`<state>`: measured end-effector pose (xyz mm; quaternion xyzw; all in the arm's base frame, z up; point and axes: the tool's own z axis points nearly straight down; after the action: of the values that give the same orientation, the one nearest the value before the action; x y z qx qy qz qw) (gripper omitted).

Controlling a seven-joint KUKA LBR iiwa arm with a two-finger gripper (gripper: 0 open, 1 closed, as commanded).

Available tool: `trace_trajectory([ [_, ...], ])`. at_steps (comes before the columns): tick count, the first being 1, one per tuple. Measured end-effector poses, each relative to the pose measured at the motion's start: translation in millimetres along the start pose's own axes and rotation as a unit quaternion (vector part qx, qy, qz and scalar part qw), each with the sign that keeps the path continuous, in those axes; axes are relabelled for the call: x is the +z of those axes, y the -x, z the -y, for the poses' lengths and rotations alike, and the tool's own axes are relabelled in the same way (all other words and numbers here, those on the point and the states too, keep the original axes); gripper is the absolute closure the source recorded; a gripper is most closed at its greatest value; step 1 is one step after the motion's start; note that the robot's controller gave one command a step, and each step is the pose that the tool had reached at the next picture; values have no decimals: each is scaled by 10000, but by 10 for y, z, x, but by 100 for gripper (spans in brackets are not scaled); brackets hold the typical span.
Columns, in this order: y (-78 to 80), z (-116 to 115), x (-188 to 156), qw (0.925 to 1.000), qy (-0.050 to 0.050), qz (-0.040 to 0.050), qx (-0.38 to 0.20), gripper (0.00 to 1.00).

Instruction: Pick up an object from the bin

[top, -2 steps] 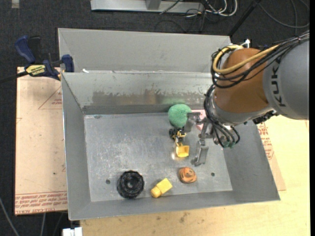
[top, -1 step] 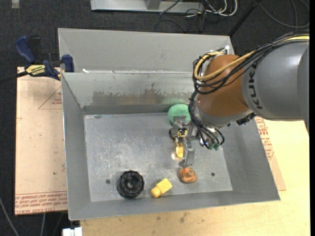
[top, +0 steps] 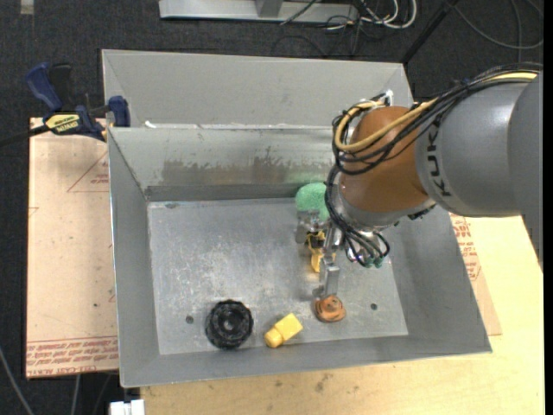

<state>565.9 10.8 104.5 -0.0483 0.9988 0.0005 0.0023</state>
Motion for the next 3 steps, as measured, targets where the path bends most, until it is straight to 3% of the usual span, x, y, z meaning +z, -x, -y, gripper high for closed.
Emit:
trace_trajectory([
  [1,-139,58,135,9907,9,-10,-1359,0],
  [2,-29,154,199,9970,11,-2,-780,0],
  [3,13,368,8,9994,5,-14,360,0],
])
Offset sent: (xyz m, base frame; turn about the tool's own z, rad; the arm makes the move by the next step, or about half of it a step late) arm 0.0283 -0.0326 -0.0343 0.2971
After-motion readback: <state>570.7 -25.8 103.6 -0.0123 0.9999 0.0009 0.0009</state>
